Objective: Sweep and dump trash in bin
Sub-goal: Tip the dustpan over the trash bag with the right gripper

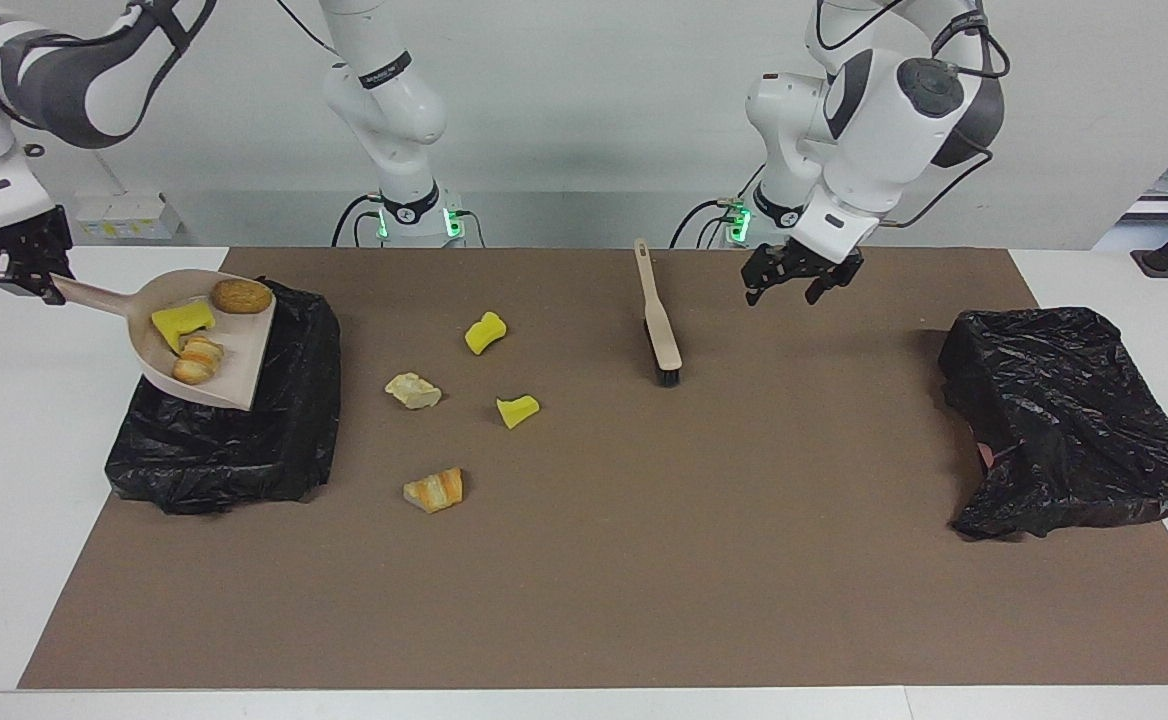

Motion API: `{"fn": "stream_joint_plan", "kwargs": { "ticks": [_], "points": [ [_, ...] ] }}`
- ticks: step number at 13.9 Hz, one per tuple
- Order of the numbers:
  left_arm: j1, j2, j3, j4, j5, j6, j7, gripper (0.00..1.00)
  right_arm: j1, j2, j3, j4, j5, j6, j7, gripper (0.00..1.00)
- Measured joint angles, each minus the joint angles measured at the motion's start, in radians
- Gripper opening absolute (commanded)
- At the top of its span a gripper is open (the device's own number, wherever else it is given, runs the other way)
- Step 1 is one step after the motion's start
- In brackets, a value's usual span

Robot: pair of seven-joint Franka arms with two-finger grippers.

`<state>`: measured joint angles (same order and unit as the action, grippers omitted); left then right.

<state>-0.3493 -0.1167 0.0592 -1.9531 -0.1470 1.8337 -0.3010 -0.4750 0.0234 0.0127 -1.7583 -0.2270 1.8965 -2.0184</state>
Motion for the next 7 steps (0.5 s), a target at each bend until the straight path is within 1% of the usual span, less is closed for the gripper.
{"fn": "stream_joint_plan", "kwargs": {
  "ticks": [3,5,7],
  "points": [
    [0.077,0.049,0.0,0.112,0.029,-0.077,0.111,1.0,0.07,-0.017,0.003,-0.025,-0.128,-0.023,0.153,0.0],
    [0.134,0.083,0.0,0.183,0.033,-0.124,0.18,1.0,0.117,-0.037,0.004,-0.036,-0.228,-0.069,0.251,0.0],
    [0.199,0.106,0.0,0.249,0.036,-0.182,0.26,1.0,0.159,-0.061,0.005,-0.037,-0.301,-0.134,0.349,0.0]
  ]
}}
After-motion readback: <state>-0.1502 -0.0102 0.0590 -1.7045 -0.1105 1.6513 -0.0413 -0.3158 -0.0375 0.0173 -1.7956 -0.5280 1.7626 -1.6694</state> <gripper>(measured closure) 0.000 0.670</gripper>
